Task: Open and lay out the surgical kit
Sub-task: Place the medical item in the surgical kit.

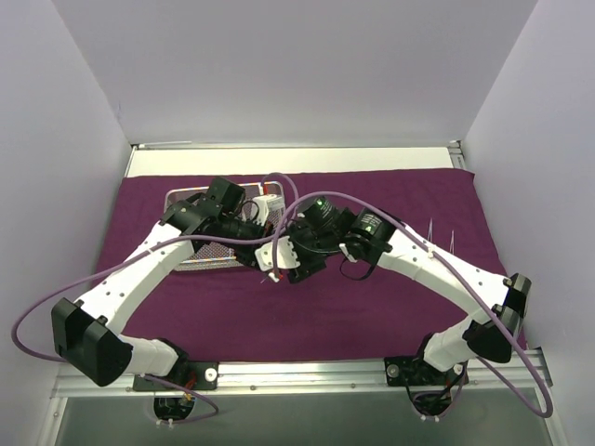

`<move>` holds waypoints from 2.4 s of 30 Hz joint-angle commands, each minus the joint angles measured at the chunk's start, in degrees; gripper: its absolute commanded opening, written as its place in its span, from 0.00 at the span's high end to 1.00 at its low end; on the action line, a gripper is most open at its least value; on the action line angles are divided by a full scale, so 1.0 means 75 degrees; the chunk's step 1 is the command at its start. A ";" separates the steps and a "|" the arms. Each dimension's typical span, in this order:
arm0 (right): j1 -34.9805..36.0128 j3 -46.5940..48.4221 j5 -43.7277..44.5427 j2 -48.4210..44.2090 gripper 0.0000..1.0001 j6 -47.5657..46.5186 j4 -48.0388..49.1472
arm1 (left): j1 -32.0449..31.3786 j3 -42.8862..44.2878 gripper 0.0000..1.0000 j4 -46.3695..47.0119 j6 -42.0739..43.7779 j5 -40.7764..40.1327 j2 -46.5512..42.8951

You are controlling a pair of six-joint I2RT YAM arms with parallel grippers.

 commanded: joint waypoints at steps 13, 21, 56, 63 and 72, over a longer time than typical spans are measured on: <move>0.0211 -0.0235 0.0498 0.0330 0.51 -0.0089 -0.0062 | -0.0370 0.0595 0.98 -0.0347 0.0486 -0.0029 -0.0386; 0.0199 -0.0118 0.0639 0.0528 0.51 -0.0089 -0.0144 | -0.0745 0.0689 0.98 -0.0593 0.0627 -0.0509 -0.0304; -0.0222 -0.1078 0.1342 0.0060 1.00 0.1772 0.0535 | 0.2404 0.0186 0.33 0.0251 -0.0134 -0.0942 -0.1346; -0.1662 -0.1981 0.1378 -0.0362 1.00 0.4174 0.1766 | 0.3683 0.0314 0.33 -0.0043 -0.0861 -0.2397 -0.0985; -0.4049 -0.2660 0.0397 -0.0421 1.00 0.7081 0.2434 | 0.3848 0.0525 0.35 0.0226 -0.0931 -0.2069 -0.0269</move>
